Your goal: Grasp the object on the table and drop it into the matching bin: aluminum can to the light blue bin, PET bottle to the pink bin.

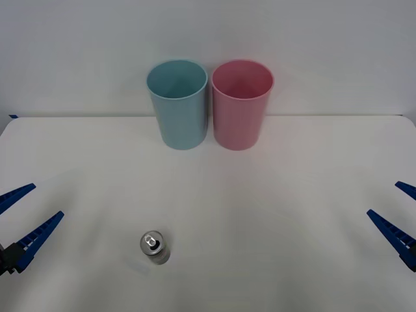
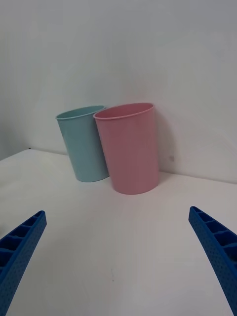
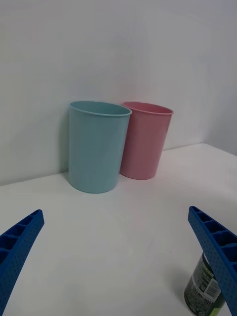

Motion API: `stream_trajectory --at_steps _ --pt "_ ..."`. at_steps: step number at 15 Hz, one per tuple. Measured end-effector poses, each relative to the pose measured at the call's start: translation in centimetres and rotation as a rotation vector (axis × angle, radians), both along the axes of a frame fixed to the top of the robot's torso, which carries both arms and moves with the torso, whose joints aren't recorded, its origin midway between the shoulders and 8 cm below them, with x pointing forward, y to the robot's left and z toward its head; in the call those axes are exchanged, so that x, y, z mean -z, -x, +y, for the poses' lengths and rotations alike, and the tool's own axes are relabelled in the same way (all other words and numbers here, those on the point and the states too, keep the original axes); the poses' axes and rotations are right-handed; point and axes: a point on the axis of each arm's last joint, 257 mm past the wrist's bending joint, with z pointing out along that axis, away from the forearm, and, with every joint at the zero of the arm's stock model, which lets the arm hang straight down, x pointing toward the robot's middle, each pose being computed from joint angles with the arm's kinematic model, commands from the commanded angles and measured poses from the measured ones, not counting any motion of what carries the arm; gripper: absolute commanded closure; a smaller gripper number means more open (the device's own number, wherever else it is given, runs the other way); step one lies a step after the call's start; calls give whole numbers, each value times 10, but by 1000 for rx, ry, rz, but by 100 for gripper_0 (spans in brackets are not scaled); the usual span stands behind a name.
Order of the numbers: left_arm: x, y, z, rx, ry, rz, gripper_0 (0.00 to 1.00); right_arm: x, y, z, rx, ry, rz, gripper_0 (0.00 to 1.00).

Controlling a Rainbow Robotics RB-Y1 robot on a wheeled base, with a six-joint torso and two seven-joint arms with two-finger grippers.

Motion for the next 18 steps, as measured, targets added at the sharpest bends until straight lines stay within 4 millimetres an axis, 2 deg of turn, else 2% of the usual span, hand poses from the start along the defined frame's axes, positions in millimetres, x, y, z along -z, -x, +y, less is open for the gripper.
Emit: stream_trajectory --at_steps 7,10,14,18 --pt "-4 0 1 -3 42 -8 0 0 0 0 0 0 0 0" --pt "-4 4 7 -2 16 1 0 0 0 0 0 0 0 0" --pt "5 14 18 5 -43 41 0 0 0 0 0 0 0 0" --pt "23 27 24 33 -105 89 0 0 0 0 0 0 0 0"
